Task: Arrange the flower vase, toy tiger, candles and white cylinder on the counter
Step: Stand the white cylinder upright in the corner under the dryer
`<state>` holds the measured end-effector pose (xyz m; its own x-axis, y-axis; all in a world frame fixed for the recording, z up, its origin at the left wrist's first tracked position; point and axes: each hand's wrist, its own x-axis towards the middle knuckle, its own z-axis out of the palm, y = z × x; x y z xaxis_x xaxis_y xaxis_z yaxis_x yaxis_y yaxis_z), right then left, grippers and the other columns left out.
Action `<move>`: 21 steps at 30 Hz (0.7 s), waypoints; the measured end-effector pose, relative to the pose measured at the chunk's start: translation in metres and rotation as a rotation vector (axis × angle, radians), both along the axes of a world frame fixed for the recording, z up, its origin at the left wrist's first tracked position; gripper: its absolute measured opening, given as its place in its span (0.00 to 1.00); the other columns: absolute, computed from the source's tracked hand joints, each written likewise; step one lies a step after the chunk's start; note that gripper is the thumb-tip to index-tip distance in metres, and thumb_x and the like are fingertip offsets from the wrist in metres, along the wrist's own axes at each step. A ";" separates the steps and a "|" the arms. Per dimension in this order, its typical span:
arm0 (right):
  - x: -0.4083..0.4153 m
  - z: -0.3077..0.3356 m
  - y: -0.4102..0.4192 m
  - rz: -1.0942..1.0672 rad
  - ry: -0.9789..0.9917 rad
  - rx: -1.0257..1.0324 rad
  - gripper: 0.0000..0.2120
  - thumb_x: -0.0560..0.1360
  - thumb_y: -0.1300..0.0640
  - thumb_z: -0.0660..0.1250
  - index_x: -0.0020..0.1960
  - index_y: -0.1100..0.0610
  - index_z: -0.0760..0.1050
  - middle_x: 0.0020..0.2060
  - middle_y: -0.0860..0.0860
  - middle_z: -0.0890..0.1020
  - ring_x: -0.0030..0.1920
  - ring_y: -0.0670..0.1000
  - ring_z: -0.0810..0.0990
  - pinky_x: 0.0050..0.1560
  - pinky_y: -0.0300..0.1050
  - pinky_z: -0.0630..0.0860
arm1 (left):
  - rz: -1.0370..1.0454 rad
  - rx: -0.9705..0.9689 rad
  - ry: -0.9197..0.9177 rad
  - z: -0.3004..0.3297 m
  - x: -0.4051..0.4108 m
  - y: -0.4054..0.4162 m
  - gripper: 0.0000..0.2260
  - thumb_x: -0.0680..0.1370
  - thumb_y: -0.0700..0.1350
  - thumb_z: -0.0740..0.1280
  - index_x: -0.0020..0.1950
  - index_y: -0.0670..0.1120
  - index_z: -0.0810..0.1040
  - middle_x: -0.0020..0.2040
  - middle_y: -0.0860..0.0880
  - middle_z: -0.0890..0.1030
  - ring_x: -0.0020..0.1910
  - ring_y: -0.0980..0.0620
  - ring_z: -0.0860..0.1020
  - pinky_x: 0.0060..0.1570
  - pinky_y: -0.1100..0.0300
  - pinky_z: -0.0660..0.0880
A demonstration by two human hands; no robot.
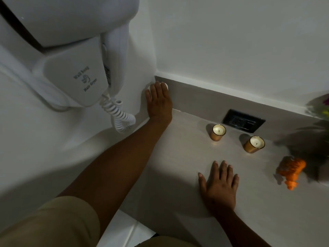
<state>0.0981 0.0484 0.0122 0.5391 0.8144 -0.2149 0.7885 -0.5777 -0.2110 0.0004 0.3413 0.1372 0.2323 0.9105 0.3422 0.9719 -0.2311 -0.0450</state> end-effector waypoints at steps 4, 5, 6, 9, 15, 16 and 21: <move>0.000 0.001 0.000 0.002 -0.002 0.001 0.41 0.77 0.27 0.36 0.82 0.51 0.42 0.81 0.57 0.43 0.80 0.59 0.37 0.78 0.61 0.38 | -0.002 0.046 0.013 -0.003 0.001 0.010 0.19 0.82 0.40 0.59 0.74 0.41 0.70 0.71 0.41 0.75 0.71 0.42 0.73 0.71 0.44 0.69; -0.001 0.001 0.000 0.001 -0.001 0.011 0.42 0.77 0.27 0.36 0.82 0.52 0.43 0.82 0.57 0.44 0.80 0.59 0.38 0.78 0.61 0.38 | -0.003 0.064 0.016 -0.004 0.002 0.011 0.18 0.82 0.41 0.60 0.72 0.41 0.72 0.70 0.42 0.77 0.70 0.42 0.74 0.70 0.44 0.70; -0.001 0.000 0.000 -0.001 0.000 0.022 0.42 0.77 0.27 0.37 0.82 0.52 0.44 0.82 0.57 0.45 0.80 0.59 0.39 0.78 0.61 0.38 | -0.004 0.075 0.019 -0.004 0.002 0.012 0.18 0.81 0.41 0.62 0.71 0.42 0.73 0.68 0.42 0.78 0.69 0.43 0.76 0.69 0.45 0.72; 0.000 0.000 0.000 -0.002 -0.002 0.022 0.42 0.77 0.27 0.36 0.82 0.52 0.45 0.82 0.57 0.46 0.80 0.59 0.40 0.78 0.61 0.39 | -0.016 0.085 0.024 -0.003 0.002 0.012 0.16 0.80 0.41 0.65 0.68 0.42 0.77 0.65 0.43 0.81 0.65 0.44 0.78 0.65 0.46 0.75; 0.000 -0.004 -0.001 0.001 -0.012 0.064 0.43 0.77 0.27 0.37 0.82 0.53 0.48 0.81 0.58 0.49 0.81 0.60 0.43 0.78 0.62 0.42 | -0.001 -0.047 0.025 -0.003 0.000 0.011 0.23 0.83 0.40 0.58 0.78 0.38 0.60 0.76 0.38 0.68 0.76 0.39 0.65 0.75 0.41 0.62; 0.001 -0.005 -0.001 0.003 -0.016 0.068 0.42 0.77 0.27 0.38 0.82 0.53 0.49 0.81 0.58 0.49 0.81 0.60 0.43 0.78 0.62 0.42 | -0.019 -0.098 0.030 -0.001 0.000 0.012 0.27 0.83 0.40 0.59 0.79 0.37 0.54 0.78 0.37 0.63 0.78 0.38 0.61 0.76 0.40 0.58; -0.002 -0.005 -0.001 0.001 -0.010 0.091 0.41 0.79 0.28 0.42 0.82 0.53 0.51 0.81 0.58 0.52 0.81 0.60 0.45 0.78 0.61 0.41 | -0.054 -0.173 0.049 0.013 -0.006 -0.008 0.46 0.75 0.50 0.71 0.81 0.36 0.45 0.82 0.35 0.49 0.81 0.33 0.48 0.77 0.35 0.44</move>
